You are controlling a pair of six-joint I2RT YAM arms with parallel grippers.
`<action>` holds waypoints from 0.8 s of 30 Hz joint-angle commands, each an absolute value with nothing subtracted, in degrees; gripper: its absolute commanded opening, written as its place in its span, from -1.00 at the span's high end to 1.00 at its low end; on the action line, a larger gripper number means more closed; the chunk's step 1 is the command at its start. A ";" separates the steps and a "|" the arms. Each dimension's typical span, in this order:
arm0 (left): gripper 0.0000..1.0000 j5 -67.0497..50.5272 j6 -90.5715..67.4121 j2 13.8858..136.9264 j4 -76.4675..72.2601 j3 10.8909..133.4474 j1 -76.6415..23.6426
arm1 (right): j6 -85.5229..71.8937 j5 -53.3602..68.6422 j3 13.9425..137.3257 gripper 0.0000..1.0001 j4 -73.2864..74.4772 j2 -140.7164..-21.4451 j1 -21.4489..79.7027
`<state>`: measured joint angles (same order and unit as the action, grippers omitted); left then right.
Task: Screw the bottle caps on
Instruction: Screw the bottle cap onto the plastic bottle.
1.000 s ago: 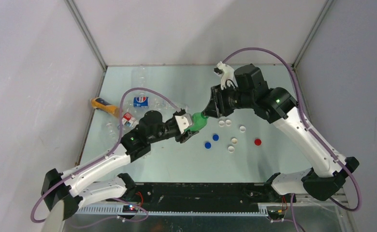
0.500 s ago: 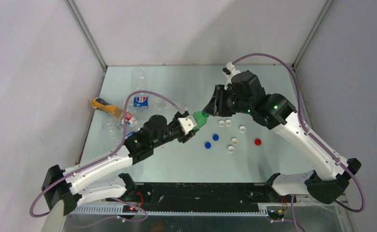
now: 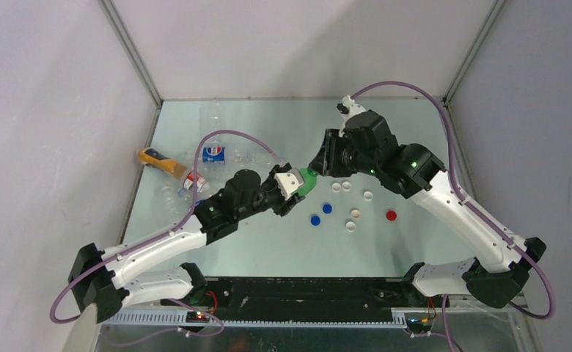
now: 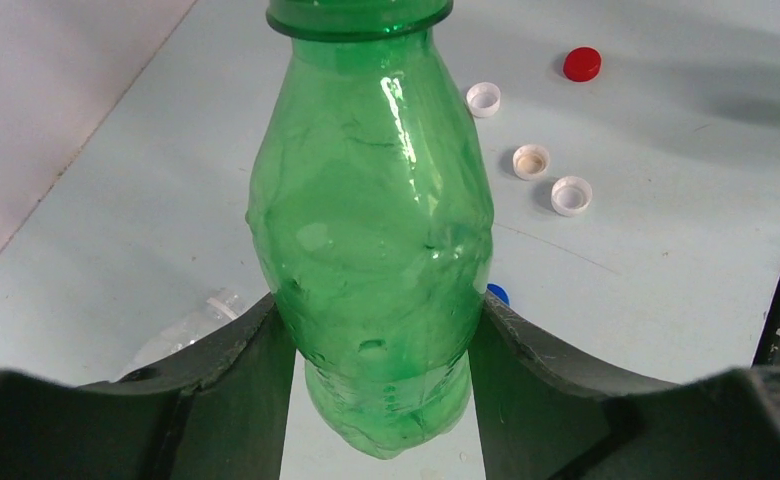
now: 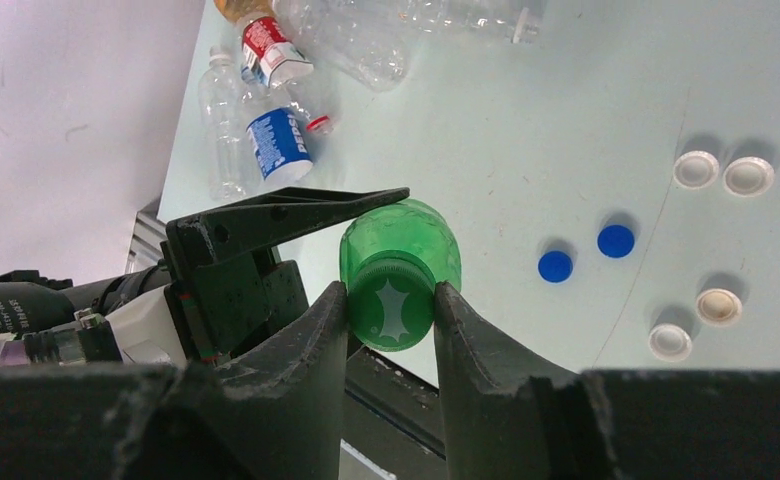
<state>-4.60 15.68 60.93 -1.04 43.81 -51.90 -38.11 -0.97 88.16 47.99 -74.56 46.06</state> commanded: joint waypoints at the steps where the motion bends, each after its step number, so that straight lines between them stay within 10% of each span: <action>1: 1.00 -3.13 12.96 60.87 -7.69 48.08 -52.03 | -38.75 -3.36 87.89 1.00 49.98 -75.74 47.13; 24: 1.00 -47.90 6.95 58.85 -2.65 48.86 -37.78 | -9.76 17.62 85.26 1.00 44.60 -72.34 47.20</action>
